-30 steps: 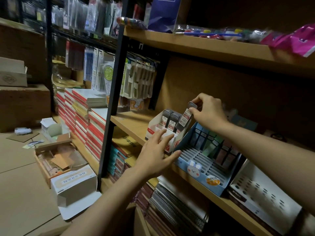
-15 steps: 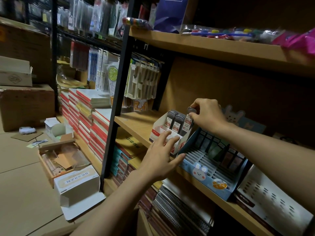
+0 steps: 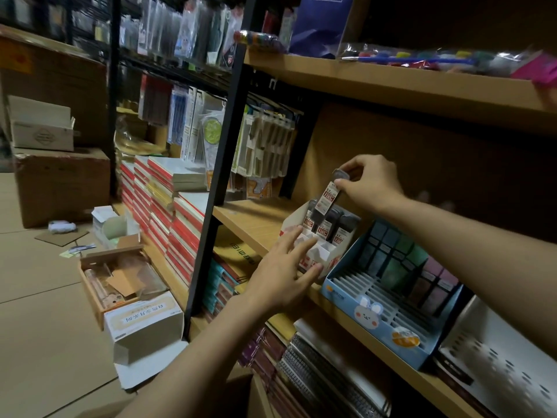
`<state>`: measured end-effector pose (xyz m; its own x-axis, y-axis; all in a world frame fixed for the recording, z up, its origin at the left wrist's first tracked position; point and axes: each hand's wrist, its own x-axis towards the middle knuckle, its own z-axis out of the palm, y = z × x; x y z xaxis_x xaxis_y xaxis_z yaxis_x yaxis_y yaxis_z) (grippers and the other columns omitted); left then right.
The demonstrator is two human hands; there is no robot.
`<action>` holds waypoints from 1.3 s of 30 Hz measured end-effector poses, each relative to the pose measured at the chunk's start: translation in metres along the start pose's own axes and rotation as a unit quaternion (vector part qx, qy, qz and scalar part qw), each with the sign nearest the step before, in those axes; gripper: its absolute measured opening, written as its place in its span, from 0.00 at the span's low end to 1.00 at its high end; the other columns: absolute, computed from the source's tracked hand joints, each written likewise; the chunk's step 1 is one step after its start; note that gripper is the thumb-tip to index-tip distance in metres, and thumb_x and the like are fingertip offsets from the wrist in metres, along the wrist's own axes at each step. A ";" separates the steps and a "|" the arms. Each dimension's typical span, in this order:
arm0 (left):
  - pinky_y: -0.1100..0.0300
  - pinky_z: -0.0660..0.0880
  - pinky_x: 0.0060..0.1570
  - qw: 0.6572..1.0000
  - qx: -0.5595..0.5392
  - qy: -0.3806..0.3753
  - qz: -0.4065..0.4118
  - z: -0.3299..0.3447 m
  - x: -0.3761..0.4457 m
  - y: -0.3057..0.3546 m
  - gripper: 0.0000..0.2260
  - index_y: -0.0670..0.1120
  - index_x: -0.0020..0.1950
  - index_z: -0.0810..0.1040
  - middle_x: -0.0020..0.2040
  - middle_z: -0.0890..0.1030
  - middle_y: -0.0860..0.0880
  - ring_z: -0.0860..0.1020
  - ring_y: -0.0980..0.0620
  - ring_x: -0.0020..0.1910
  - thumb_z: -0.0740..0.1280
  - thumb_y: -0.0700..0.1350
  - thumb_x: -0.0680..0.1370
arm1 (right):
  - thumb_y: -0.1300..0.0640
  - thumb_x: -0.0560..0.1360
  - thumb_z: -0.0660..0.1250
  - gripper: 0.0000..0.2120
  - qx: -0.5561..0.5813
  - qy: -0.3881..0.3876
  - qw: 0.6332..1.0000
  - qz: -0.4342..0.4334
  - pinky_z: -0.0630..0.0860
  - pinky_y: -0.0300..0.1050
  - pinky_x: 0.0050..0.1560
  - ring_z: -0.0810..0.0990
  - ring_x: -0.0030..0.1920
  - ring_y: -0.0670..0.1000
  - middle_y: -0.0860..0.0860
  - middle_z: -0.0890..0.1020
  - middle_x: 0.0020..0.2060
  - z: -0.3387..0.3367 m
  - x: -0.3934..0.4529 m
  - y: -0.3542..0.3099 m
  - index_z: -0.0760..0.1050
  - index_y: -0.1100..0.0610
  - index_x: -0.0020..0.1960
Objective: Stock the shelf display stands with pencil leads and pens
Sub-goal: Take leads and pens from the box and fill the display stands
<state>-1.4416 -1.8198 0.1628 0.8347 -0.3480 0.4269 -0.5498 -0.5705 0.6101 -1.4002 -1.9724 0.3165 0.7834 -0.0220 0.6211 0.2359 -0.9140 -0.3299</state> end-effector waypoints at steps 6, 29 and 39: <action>0.51 0.56 0.74 1.000 0.014 0.007 0.010 0.005 -0.004 -0.002 0.26 0.59 0.77 0.54 0.79 0.44 0.58 0.46 0.55 0.78 0.59 0.58 0.80 | 0.57 0.72 0.74 0.08 -0.010 -0.019 1.000 -0.017 0.70 0.33 0.37 0.78 0.46 0.47 0.48 0.80 0.45 0.010 0.004 -0.001 0.80 0.54 0.50; 0.46 0.60 0.74 0.999 0.039 -0.026 0.017 0.009 -0.004 0.002 0.25 0.65 0.76 0.55 0.79 0.38 0.57 0.46 0.51 0.78 0.57 0.62 0.79 | 0.51 0.74 0.72 0.07 -0.198 -0.053 0.978 -0.032 0.79 0.51 0.50 0.79 0.50 0.53 0.50 0.80 0.49 0.012 -0.041 0.032 0.82 0.52 0.50; 0.49 0.60 0.72 0.999 0.038 -0.026 0.018 0.013 -0.005 0.002 0.28 0.65 0.76 0.52 0.78 0.37 0.57 0.46 0.50 0.78 0.60 0.61 0.79 | 0.48 0.81 0.56 0.19 -0.290 -0.088 0.948 -0.094 0.65 0.57 0.63 0.72 0.62 0.52 0.49 0.75 0.62 0.010 -0.065 0.047 0.72 0.52 0.69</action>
<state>-1.4464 -1.8293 0.1534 0.8155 -0.4071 0.4115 -0.5780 -0.6102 0.5418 -1.4338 -2.0102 0.2533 0.8542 0.1851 0.4858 0.0649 -0.9651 0.2536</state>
